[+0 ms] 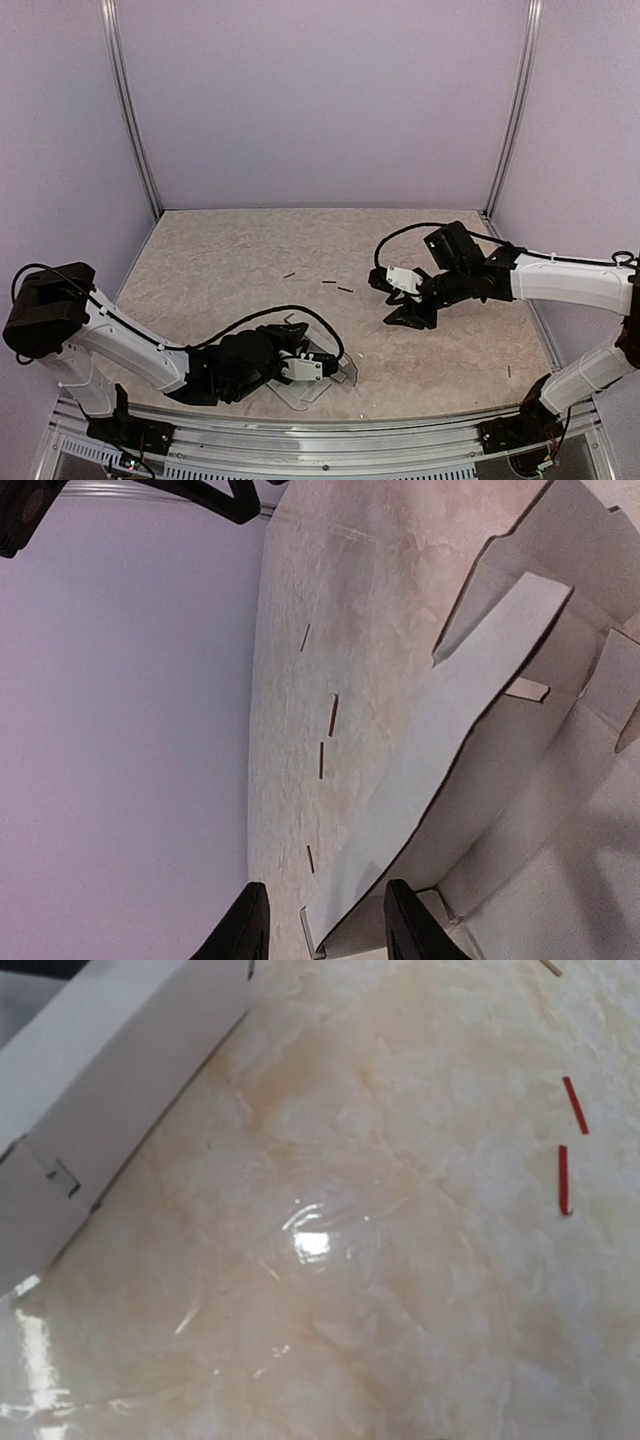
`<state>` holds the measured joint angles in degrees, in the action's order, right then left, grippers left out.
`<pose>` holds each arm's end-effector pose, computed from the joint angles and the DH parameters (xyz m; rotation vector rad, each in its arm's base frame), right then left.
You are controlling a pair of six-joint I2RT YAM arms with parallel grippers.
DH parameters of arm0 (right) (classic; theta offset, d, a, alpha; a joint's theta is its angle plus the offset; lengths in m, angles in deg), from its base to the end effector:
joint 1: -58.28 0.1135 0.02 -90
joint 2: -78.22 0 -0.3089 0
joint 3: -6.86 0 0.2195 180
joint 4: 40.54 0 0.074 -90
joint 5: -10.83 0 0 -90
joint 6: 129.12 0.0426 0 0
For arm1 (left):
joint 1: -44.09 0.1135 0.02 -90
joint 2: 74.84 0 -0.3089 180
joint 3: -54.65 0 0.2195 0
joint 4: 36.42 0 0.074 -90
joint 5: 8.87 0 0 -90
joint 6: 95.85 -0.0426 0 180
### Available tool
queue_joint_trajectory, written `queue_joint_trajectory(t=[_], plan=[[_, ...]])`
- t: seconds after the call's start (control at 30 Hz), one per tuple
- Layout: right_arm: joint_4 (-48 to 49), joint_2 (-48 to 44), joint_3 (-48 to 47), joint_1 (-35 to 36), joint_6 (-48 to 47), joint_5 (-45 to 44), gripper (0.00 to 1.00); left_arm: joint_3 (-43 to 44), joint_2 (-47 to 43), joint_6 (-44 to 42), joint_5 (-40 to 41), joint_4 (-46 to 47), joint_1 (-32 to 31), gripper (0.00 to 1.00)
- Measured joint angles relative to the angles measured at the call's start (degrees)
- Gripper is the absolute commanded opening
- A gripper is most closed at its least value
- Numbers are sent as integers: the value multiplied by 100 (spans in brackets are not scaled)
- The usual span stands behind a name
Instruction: Fold the paper box
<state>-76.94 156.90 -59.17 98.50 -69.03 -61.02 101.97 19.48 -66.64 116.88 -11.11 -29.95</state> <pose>0.1812 0.1706 0.2819 -1.5076 1.8968 0.4659 0.1047 -0.2757 0.2209 1.5580 1.0880 0.4494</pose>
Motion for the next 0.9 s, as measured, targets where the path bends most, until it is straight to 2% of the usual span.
queue_joint_trajectory(t=[0.2, 0.57, 0.77, 0.9], plan=[[0, -35, 35, -76, 0, 87, 44, 31, -136, -155, -83, -308, 39, 35], [-2, -63, 37, -79, 0, 177, 44, 140, 535, -977, 79, 260, 170, 31], [-2, -66, 37, -79, 0, 214, 44, 157, 562, -1182, 120, 490, 175, 19], [-2, -66, 37, -79, 2, 225, 43, 190, 621, -1316, 142, 662, 175, 16]])
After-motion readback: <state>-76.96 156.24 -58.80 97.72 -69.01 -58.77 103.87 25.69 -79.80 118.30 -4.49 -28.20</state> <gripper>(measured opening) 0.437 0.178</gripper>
